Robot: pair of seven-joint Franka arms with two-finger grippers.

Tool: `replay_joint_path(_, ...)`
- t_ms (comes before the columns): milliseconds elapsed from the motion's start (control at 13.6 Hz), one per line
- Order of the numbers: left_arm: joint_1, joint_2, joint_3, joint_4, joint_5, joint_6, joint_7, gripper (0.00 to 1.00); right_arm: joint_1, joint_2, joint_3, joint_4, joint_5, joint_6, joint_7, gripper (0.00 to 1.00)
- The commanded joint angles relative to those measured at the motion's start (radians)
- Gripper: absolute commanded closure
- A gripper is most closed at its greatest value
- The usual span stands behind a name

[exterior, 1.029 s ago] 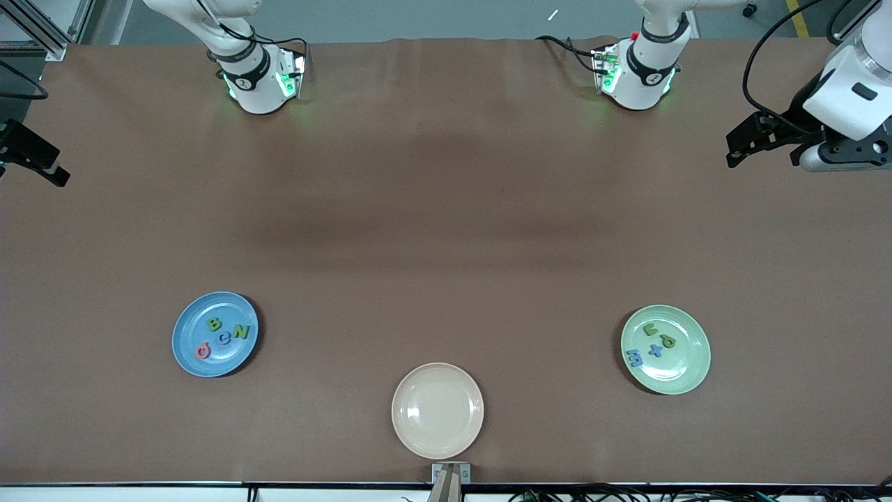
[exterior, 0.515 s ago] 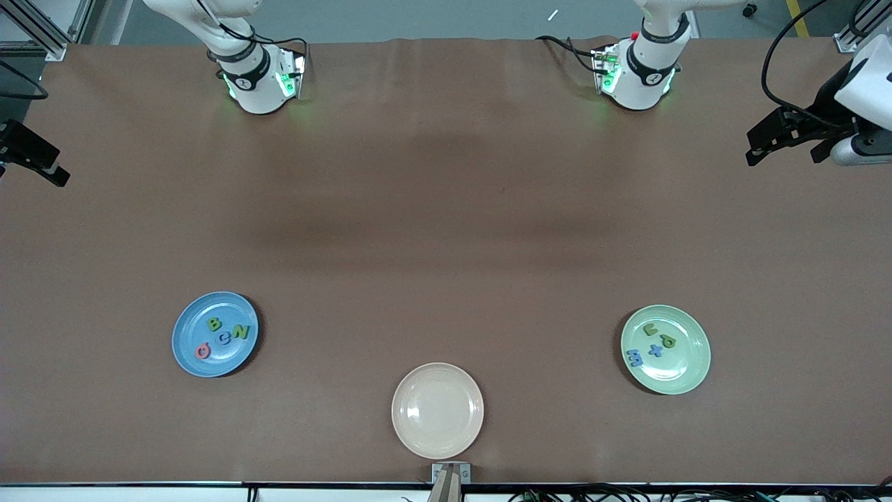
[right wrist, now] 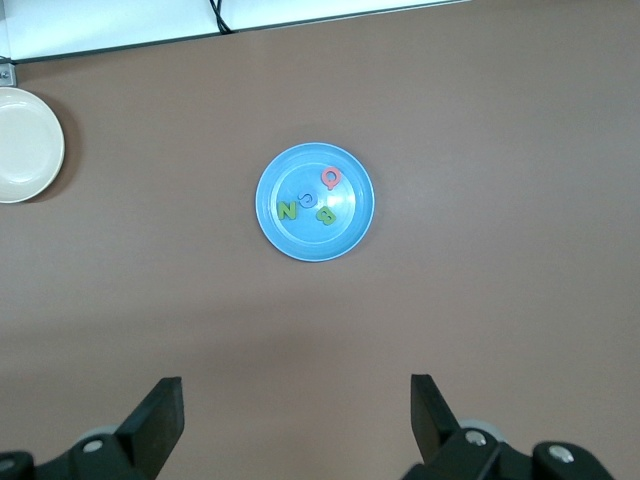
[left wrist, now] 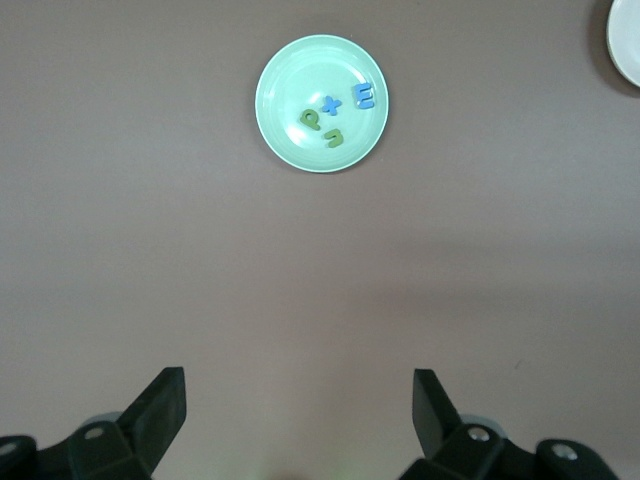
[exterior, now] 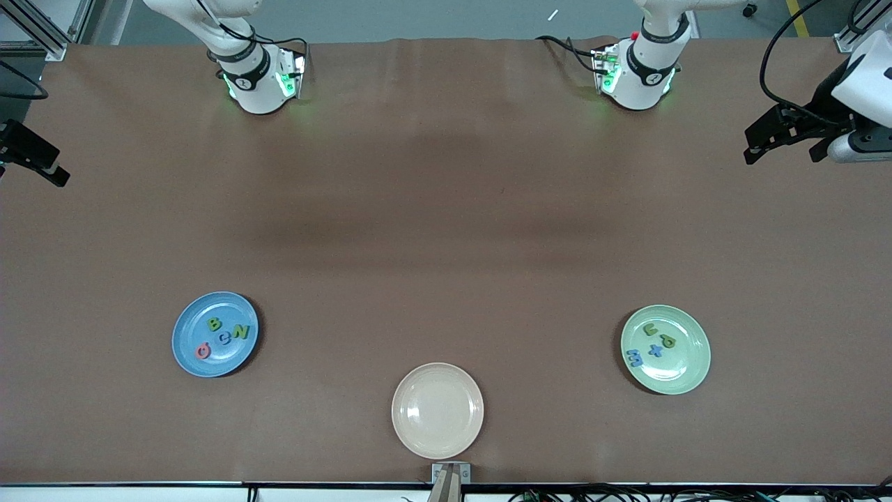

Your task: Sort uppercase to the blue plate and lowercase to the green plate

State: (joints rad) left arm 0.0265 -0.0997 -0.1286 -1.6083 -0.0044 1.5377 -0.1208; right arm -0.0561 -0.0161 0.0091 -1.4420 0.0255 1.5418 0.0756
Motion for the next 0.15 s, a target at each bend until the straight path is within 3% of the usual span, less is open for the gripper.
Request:
replay_joint_path(0, 0.003, 0.003, -0.005, 0.024, -0.009, -0.024, 0.016, 0.0, -0.016, -0.025, 0.008, -0.021, 0.014, -0.003, -0.002, 0.0)
replay_joint_path(74, 0.004, 0.003, -0.005, 0.022, -0.009, -0.036, 0.02, 0.0, -0.016, -0.025, 0.008, -0.021, 0.014, -0.005, -0.002, 0.0)
